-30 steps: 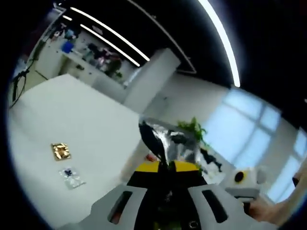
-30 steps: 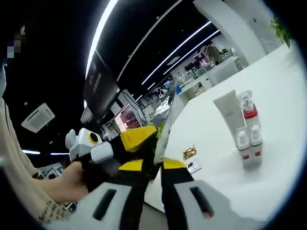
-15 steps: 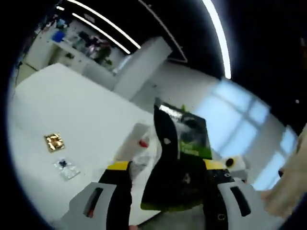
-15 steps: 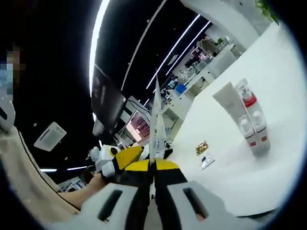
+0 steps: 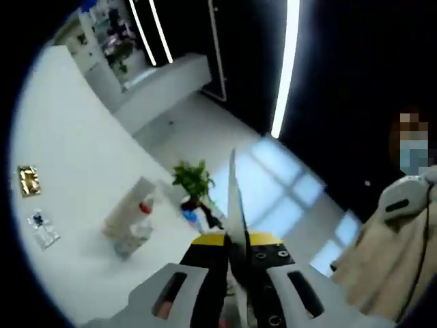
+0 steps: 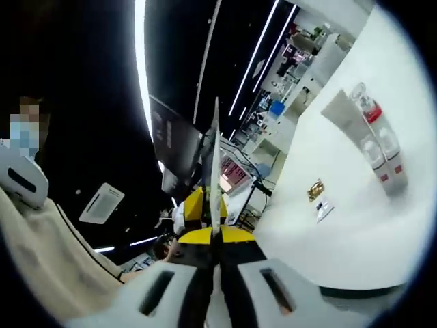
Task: Arrange the skincare products in the storage area until every visible bottle or jar stands upright without overlapping.
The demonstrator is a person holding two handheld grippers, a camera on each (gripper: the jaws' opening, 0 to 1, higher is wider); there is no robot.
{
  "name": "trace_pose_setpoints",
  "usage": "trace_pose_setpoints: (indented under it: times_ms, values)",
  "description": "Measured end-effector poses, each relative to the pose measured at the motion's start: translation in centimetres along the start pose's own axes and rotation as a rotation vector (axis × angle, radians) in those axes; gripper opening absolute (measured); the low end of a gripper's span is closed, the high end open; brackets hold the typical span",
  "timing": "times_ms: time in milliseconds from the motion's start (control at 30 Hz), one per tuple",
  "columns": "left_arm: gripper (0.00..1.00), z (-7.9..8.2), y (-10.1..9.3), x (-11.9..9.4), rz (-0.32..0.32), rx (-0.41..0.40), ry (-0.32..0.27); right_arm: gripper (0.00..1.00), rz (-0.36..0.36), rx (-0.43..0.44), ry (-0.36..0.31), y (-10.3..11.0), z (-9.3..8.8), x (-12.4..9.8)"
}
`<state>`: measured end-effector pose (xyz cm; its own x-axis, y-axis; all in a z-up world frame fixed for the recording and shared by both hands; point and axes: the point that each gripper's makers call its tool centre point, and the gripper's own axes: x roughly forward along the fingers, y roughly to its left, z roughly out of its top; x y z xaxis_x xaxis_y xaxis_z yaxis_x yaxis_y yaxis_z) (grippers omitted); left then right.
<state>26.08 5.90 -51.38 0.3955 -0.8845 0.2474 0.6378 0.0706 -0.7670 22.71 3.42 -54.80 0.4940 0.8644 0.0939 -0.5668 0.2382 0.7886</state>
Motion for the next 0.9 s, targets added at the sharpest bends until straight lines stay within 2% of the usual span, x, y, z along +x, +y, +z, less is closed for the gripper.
trace_pose_setpoints:
  times_ms: [167, 267, 300, 400, 500, 600, 667, 767, 833, 900]
  values:
    - [0.03, -0.4, 0.7, -0.2, 0.050, 0.006, 0.023, 0.01, -0.022, 0.020, -0.004, -0.6, 0.2, 0.0]
    - [0.08, -0.8, 1.2, -0.4, 0.081, 0.020, 0.015, 0.01, -0.009, 0.028, -0.001, -0.3, 0.3, 0.0]
    - [0.11, -1.4, 1.7, -0.7, 0.106, 0.023, 0.028, 0.01, -0.001, 0.041, -0.002, -0.2, 0.4, 0.0]
    - [0.15, -2.9, 2.1, -1.1, 0.109, -0.039, 0.055, 0.01, -0.003, 0.050, -0.008, -0.3, 0.5, -0.1]
    - [0.17, -4.3, 2.2, -1.4, 0.110, -0.054, 0.078, 0.01, -0.005, 0.084, -0.031, -0.6, 0.7, -0.3]
    - [0.09, -5.2, 1.7, -1.6, 0.089, -0.086, 0.086, 0.01, -0.024, 0.085, -0.027, -1.1, 0.6, -0.4]
    - [0.04, -4.8, 1.6, -1.7, 0.089, -0.093, 0.053, 0.01, -0.041, 0.090, -0.020, -1.6, 0.5, -0.5]
    - [0.00, -4.5, 1.6, -1.5, 0.082, -0.130, 0.037, 0.02, -0.092, 0.022, -0.011, -2.6, 0.4, -0.4]
    - [0.00, -4.4, 1.8, -1.5, 0.085, -0.142, 0.021, 0.05, -0.107, -0.014, -0.003, -2.8, 0.5, -0.1]
    - [0.00, -4.1, 1.9, -1.5, 0.082, -0.167, -0.001, 0.07, -0.111, -0.089, 0.002, -3.0, 0.8, 0.1]
